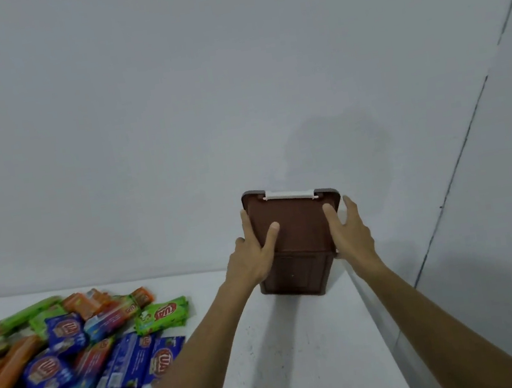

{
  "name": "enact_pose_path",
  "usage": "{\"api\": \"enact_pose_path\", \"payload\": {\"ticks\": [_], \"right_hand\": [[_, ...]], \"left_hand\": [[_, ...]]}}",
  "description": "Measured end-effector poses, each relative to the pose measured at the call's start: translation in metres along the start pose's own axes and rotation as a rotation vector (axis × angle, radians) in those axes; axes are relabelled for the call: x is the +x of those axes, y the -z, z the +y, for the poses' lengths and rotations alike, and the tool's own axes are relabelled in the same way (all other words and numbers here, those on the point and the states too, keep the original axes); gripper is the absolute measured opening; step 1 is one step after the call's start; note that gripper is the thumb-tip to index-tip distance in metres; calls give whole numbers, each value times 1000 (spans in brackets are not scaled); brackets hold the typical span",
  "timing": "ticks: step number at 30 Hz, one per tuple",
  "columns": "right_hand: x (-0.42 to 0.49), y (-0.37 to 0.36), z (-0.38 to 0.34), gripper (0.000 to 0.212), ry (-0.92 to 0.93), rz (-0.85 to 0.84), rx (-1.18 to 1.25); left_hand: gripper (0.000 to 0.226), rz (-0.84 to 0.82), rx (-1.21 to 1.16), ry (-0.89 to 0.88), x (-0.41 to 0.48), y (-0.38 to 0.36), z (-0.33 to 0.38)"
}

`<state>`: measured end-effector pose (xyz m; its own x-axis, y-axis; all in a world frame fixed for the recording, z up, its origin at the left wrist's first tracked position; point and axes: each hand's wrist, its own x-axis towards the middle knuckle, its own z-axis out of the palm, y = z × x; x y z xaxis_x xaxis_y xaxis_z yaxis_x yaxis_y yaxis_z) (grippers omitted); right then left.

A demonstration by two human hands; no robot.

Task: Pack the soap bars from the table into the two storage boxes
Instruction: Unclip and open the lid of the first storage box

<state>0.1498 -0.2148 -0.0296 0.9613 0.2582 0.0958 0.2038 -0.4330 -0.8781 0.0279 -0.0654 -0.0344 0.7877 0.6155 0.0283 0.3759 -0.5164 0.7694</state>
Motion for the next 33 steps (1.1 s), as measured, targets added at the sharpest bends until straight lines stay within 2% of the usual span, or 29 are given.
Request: {"api": "enact_pose_path", "payload": {"ticks": [2,5,7,10,13,15,17,20,21,23,25,28,31,33], "right_hand": [[-9,6,1,72,-35,-18,58],[-31,15,-1,70,-120,-156,191],[-47,19,-4,72,-175,-225,240],[-70,19,-8,64,-188,-243,216],[-91,20,-6,59,-23,-196,-36],[-100,21,0,64,104,-168,-312],[-102,18,6,70,146,-180,-470],[-99,7,17,62,183,-297,-390],[-99,2,22,65,196,-353,-340],[-99,-10,35,86,214,-465,-330],[-104,-21,42,97,228,-503,-458],[-119,-34,41,97,238,-559,-626],[-127,-43,41,90,286,-605,-771],[-121,-46,43,87,325,-622,-843]], "left_hand": [[86,53,82,35,-7,3,-3],[89,93,156,68,-17,10,-9],[91,112,145,92,-24,12,-13],[92,151,63,112,-37,10,-20],[94,160,-53,158,-50,5,-27],[93,168,-132,189,-58,2,-32],[93,198,-190,195,-63,-1,-38],[95,248,-281,186,-69,-7,-49],[97,266,-329,181,-71,-9,-53],[97,305,-450,184,-77,-13,-61],[91,352,-544,210,-86,-17,-69],[65,409,-597,277,-96,-23,-82],[64,372,-609,359,-98,-25,-97],[66,324,-582,344,-98,-22,-108]]}}
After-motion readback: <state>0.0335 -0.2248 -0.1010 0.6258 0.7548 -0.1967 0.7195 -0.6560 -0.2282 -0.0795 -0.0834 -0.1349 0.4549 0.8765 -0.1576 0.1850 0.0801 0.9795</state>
